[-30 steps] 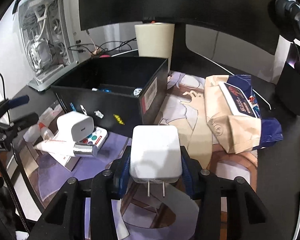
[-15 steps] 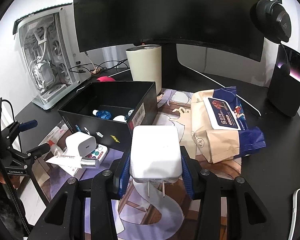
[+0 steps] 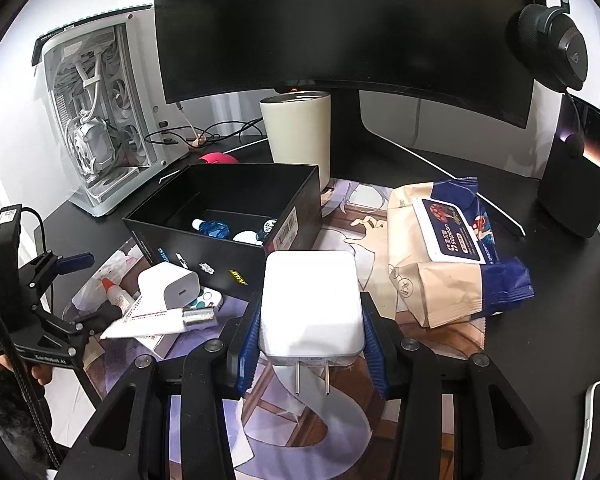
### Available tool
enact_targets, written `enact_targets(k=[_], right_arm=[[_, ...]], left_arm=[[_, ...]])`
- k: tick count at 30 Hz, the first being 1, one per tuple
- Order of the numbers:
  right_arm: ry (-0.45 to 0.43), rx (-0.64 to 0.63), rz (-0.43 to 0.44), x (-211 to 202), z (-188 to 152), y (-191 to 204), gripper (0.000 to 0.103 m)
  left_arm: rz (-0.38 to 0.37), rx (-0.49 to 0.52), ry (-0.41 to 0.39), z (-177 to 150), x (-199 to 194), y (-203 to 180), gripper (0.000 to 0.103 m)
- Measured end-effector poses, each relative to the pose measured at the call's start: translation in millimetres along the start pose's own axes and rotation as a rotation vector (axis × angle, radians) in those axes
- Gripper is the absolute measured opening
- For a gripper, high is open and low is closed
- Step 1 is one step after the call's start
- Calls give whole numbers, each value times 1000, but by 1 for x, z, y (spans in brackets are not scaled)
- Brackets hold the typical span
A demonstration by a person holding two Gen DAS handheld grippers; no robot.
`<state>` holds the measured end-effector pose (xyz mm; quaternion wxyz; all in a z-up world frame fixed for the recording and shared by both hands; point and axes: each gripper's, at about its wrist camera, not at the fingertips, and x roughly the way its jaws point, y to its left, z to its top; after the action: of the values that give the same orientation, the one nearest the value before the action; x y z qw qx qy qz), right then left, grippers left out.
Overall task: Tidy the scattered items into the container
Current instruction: 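Lift the white power brick with the right gripper while the left gripper approaches the glue bottle, then grasp the orange-capped glue bottle with the left gripper and lift it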
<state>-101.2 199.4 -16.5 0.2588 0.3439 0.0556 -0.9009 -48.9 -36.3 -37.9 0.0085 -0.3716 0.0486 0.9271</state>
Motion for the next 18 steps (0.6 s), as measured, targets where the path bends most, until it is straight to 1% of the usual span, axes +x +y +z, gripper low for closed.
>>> enact_targets(k=[8,11,12,13,14,15,16,17,18], right_arm=[[3,-16,8,0,-1,6,44],[5,-19,9,1,-1,7,44],[4,-20,9,1,-1,7,44],[4,-22,9,1,-1,8,44],[3,-23,9,1,-1,8,44],[2,-24,10,1,-1,8,44],[2,-24,11,1,-1,8,44],[2,-24,10,1,-1,7,44],[2,-23,10,1,-1,7,44]], left_arm=[[12,-29,42,-5,16,2,103],[-21,-86,47,-7,22,10,103],[-33,-111,47,-8,23,13,100],[-39,-127,43,-8,23,16,94],[-42,-131,33,-9,22,18,80],[-43,-130,25,-8,20,18,58],[-52,-134,25,-8,18,19,49],[-74,-140,25,-8,17,21,34],[-92,-143,26,-8,16,23,24]])
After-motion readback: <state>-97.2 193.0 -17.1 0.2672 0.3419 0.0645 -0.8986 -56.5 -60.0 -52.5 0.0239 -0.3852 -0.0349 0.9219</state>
